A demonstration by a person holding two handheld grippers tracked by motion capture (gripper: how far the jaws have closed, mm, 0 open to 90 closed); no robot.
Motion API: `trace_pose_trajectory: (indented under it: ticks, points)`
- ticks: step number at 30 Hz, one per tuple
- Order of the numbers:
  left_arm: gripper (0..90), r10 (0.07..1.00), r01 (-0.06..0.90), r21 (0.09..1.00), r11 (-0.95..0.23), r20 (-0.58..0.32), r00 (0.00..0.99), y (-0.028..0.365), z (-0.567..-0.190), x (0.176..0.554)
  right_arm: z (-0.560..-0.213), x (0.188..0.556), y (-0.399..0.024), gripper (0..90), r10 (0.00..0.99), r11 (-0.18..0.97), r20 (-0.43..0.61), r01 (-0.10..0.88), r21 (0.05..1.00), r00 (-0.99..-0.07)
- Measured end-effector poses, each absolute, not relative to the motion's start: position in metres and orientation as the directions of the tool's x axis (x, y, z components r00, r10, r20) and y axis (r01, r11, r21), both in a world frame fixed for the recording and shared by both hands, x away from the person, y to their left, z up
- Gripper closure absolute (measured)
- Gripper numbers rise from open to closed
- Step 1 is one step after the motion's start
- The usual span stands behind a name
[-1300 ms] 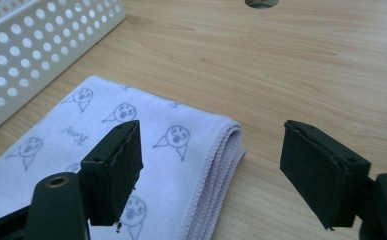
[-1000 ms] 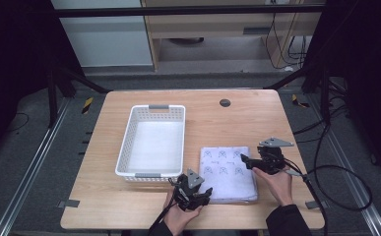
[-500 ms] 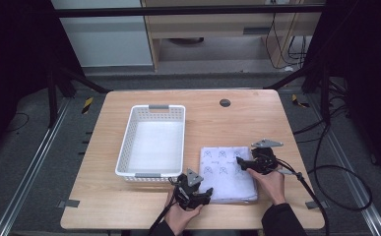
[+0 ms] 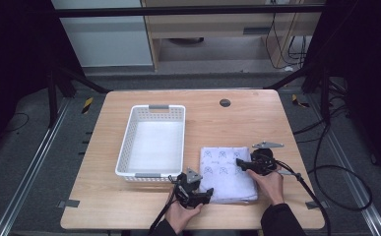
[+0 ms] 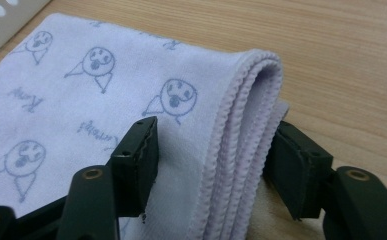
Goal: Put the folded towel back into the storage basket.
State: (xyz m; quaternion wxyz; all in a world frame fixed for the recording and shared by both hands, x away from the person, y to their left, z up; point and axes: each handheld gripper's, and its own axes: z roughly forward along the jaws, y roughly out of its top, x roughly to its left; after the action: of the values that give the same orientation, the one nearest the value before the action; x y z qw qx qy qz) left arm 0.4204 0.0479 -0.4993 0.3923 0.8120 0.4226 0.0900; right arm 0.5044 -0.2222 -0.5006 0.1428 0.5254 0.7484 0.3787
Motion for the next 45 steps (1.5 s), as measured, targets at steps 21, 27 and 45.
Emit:
trace_pose_trajectory:
  ticks: [21,27,45]
  points:
    - [74.5,0.737,0.609,0.747,-0.267,-0.249,0.629,0.051,-0.492,0.421,-0.492,0.498,-0.222,75.1,0.869,0.114,0.256,0.674,0.73,-0.423]
    - [74.8,0.721,0.567,0.782,-0.258,-0.235,0.652,0.053,-0.48,0.419,-0.475,0.49,-0.225,75.5,0.859,0.105,0.251,0.633,0.767,-0.447]
    - [74.8,0.694,0.455,0.854,-0.251,-0.168,0.7,0.052,-0.425,0.418,-0.42,0.478,-0.228,75.5,0.872,0.096,0.172,0.504,0.858,-0.459]
